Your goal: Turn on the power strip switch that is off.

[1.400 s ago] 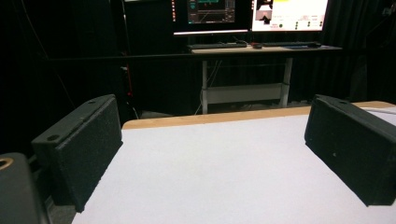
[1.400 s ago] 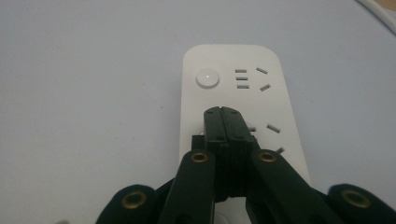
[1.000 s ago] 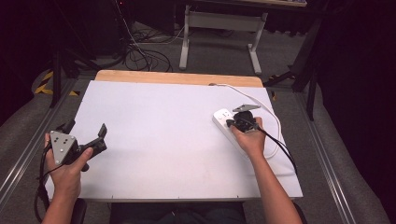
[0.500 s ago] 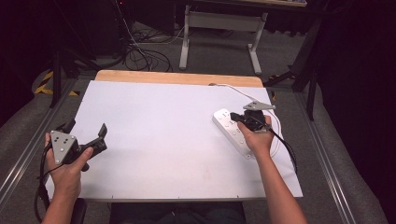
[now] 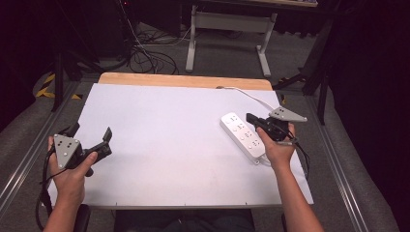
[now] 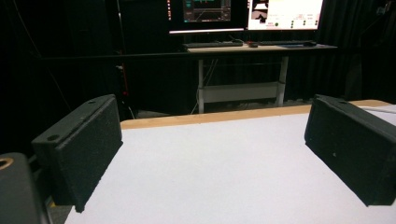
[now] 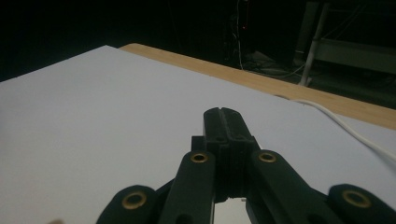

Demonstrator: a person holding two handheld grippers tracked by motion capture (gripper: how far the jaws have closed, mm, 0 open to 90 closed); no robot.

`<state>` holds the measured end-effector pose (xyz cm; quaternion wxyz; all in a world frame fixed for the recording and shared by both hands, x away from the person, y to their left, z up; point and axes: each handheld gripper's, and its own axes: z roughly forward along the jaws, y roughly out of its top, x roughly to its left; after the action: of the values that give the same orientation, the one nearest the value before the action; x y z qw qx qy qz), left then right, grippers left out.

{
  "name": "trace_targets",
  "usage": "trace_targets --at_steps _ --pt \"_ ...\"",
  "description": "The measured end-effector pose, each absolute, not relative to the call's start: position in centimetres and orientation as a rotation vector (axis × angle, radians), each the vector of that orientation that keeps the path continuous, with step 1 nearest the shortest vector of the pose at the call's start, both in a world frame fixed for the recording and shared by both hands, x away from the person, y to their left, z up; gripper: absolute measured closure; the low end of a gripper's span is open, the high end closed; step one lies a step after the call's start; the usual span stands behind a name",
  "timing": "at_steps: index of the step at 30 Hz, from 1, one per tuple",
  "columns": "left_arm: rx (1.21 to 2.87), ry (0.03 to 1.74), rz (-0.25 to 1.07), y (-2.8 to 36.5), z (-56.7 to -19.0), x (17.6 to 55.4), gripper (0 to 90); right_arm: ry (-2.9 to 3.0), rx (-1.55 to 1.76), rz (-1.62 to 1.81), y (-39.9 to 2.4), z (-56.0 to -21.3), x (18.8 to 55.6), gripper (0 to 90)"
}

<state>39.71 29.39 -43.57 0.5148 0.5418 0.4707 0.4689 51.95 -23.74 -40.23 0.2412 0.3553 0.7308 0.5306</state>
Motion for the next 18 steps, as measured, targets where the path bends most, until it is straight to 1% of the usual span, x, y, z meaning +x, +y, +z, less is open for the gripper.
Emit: trace_targets --at_steps 18 --pt "1.299 1.133 1.131 29.4 -43.6 39.7 4.5 1.801 0.854 1.666 -26.8 -40.0 47.6 90.0"
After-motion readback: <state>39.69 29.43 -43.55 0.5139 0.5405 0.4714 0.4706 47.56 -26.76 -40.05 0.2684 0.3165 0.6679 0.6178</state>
